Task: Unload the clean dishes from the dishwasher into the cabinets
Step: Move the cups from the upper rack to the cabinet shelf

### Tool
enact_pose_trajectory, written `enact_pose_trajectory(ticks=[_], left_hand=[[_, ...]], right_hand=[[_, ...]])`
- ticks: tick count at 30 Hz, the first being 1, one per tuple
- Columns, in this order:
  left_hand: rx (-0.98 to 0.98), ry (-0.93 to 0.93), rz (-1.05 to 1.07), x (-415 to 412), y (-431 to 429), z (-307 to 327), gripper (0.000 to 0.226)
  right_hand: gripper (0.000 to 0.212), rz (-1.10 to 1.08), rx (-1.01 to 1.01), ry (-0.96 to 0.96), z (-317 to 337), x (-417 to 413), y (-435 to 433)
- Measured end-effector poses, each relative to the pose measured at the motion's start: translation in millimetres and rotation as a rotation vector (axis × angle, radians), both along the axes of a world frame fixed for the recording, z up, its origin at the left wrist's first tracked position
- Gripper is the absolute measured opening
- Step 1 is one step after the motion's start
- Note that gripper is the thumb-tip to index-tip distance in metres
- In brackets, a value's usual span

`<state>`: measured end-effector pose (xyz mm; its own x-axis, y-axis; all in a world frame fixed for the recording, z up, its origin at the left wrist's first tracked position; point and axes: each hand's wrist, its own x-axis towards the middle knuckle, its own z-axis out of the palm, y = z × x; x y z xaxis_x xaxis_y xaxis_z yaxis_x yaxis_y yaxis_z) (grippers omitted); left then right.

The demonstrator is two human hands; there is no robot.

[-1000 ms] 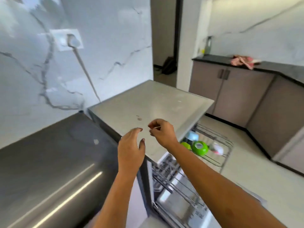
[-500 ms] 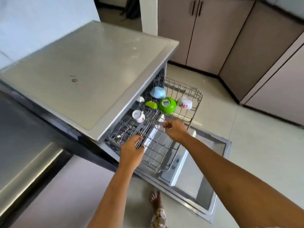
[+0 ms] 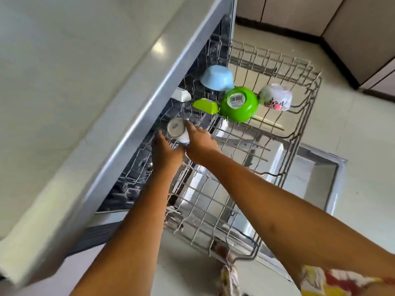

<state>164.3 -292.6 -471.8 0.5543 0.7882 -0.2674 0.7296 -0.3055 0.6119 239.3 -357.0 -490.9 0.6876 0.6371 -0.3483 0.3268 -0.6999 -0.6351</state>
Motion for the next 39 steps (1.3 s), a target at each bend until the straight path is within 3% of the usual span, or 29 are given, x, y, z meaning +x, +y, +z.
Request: enact_pose_trajectory(ticks=[3, 6, 13, 16, 23, 27, 32, 36, 37, 39], left_hand=[[0.048, -0.022, -0.076, 17, 7, -7, 0.067], [0.107, 0.074, -0.118, 32, 11, -8, 0.066], [0.046, 0.022, -0.075, 31, 13, 13, 0.044], [-0.062, -0.080, 0.052, 27, 9, 25, 0.047], [-0.179, -0.134, 0.164, 15, 6, 23, 0.034], [-0.141, -0.142, 0.190, 8, 1, 26, 0.044], [-0.094, -0.212, 0.190, -1, -8, 30, 0.052], [-0.091, -0.231, 0.156, -20, -24, 37, 0.048], [-0.107, -0.256, 0.150, -25, -29, 40, 0.047], [-0.135, -0.317, 0.135, -37, -42, 49, 0.045]], right_hand=[[0.054, -0.030, 0.051, -0.038, -4, 11, -1], [0.048, 0.009, 0.074, -0.073, 0, 25, -6], [0.057, -0.093, -0.146, -0.480, 2, 78, 7], [0.066, -0.080, -0.246, -0.470, -2, 95, 11], [0.058, -0.005, -0.345, -0.440, -10, 103, 13], [0.052, 0.002, -0.293, -0.458, -9, 100, 9], [0.033, -0.176, -0.125, -0.526, 3, 76, -5], [0.042, -0.360, 0.097, -0.375, 18, 49, -27], [0.047, -0.402, 0.207, -0.255, 24, 41, -33], [0.055, -0.556, 0.550, 0.202, 39, 20, -48]])
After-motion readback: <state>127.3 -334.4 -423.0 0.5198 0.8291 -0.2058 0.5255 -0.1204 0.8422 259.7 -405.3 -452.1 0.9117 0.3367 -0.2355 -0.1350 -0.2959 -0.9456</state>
